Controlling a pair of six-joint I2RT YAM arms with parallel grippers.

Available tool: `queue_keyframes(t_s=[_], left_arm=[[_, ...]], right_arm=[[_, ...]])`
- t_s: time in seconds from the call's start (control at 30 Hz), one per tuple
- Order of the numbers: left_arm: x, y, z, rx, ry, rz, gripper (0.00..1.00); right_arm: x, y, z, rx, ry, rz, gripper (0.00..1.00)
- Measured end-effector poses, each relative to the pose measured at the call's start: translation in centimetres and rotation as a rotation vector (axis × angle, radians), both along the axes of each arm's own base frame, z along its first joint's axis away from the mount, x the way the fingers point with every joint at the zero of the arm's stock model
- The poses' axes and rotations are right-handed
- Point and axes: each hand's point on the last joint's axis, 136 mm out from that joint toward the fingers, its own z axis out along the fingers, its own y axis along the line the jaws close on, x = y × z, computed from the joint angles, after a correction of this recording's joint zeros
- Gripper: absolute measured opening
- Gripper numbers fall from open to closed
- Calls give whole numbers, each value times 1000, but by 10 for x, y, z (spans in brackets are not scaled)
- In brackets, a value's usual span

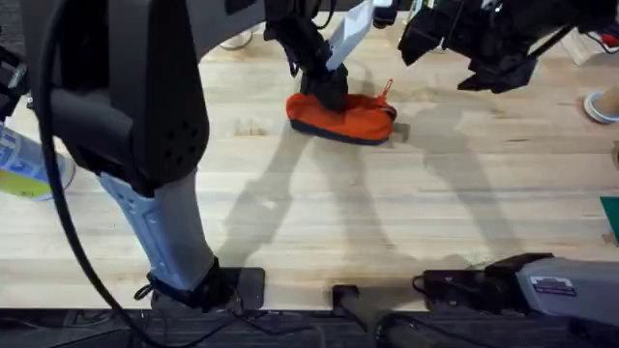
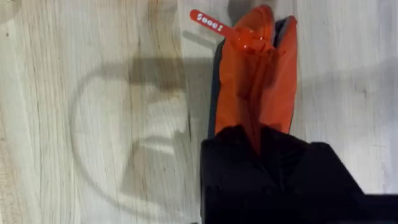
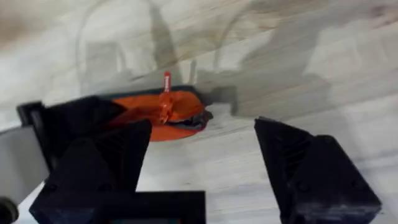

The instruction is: Unzip the bag, pick up the pens from the table one at a time and place them inside, then zip the bag closed.

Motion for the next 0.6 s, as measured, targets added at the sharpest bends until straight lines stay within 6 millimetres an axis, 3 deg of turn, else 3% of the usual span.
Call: queue_keyframes(t_s=[0.3,0.6], left_arm=[[0,0,0,0,0,0,42],[0,0,0,0,0,0,42]], right_arm=[[16,15,3,107,-63,152,996],[16,28,-40,166,-67,217,996]])
